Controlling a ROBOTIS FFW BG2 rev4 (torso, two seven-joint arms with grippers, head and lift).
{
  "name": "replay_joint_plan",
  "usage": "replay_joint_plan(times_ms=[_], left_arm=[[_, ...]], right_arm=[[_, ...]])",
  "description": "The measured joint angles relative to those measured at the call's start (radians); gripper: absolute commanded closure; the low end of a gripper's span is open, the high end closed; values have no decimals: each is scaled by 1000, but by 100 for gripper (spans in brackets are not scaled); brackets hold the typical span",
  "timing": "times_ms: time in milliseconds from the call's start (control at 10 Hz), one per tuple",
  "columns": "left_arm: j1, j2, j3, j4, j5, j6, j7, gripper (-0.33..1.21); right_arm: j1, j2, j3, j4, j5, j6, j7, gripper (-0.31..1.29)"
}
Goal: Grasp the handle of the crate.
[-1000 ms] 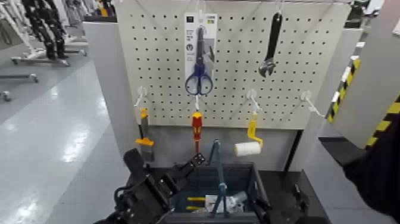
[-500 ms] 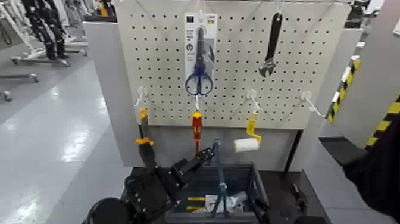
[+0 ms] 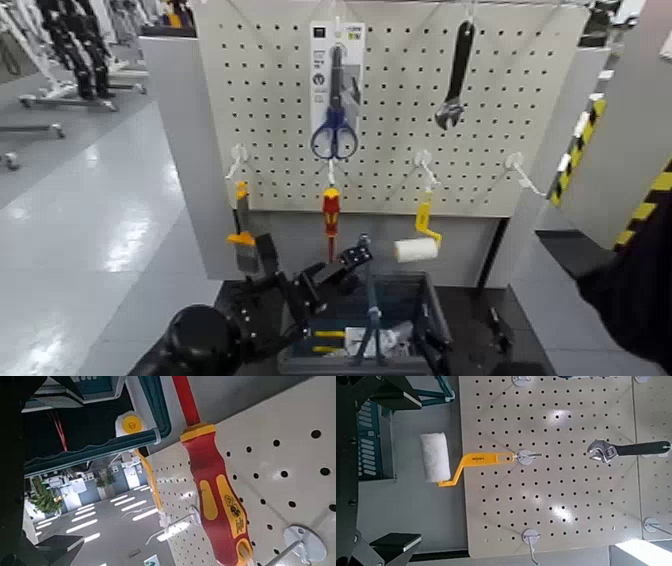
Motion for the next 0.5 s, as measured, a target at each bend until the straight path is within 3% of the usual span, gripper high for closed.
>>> replay_joint_plan(times_ms=[400, 500], left_arm=[[-61, -10, -67, 70, 67, 29, -28, 12], [-72, -13, -80, 83, 82, 33, -33, 18]], right_arm=[[-9, -2, 12, 8, -5, -3, 3, 13], [-11, -2, 14, 10, -7, -4, 3, 13]])
